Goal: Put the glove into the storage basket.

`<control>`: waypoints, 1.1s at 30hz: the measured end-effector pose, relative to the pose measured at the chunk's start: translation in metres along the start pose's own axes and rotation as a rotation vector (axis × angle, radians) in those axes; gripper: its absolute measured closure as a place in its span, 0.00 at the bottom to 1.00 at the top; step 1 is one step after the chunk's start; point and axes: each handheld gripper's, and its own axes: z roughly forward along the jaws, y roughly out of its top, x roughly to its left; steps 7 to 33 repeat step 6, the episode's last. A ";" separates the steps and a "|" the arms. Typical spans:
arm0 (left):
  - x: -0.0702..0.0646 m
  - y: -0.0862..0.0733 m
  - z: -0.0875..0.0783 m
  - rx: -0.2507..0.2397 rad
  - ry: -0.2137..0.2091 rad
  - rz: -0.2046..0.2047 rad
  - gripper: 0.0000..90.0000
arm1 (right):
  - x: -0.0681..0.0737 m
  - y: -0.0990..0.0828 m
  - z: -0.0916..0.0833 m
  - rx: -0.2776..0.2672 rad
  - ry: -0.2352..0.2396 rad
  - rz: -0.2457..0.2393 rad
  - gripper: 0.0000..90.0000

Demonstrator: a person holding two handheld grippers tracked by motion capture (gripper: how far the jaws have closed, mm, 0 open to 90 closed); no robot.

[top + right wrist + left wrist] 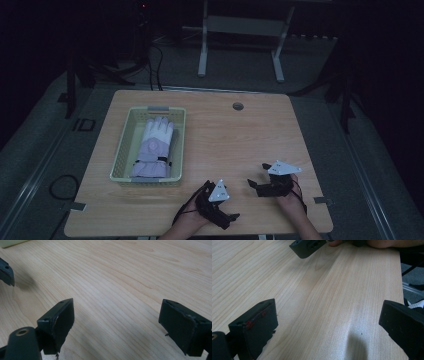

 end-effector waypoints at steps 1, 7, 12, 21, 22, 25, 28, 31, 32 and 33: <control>0.000 0.000 0.000 0.002 0.001 0.001 0.02 | 0.000 0.000 0.000 0.004 0.002 0.004 0.15; 0.001 0.000 0.000 0.002 -0.001 -0.008 0.02 | -0.002 0.000 0.001 0.009 0.003 0.019 0.15; 0.001 0.000 0.000 0.002 -0.001 -0.008 0.02 | -0.002 0.000 0.001 0.009 0.003 0.019 0.15; 0.001 0.000 0.000 0.002 -0.001 -0.008 0.02 | -0.002 0.000 0.001 0.009 0.003 0.019 0.15; 0.001 0.000 0.000 0.002 -0.001 -0.008 0.02 | -0.002 0.000 0.001 0.009 0.003 0.019 0.15; 0.001 0.000 0.000 0.002 -0.001 -0.008 0.02 | -0.002 0.000 0.001 0.009 0.003 0.019 0.15; 0.001 0.000 0.000 0.002 -0.001 -0.008 0.02 | -0.002 0.000 0.001 0.009 0.003 0.019 0.15; 0.001 0.000 0.000 0.002 -0.001 -0.008 0.02 | -0.002 0.000 0.001 0.009 0.003 0.019 0.15; 0.001 0.000 0.000 0.002 -0.001 -0.008 0.02 | -0.002 0.000 0.001 0.009 0.003 0.019 0.15; 0.001 0.000 0.000 0.002 -0.001 -0.008 0.02 | -0.002 0.000 0.001 0.009 0.003 0.019 0.15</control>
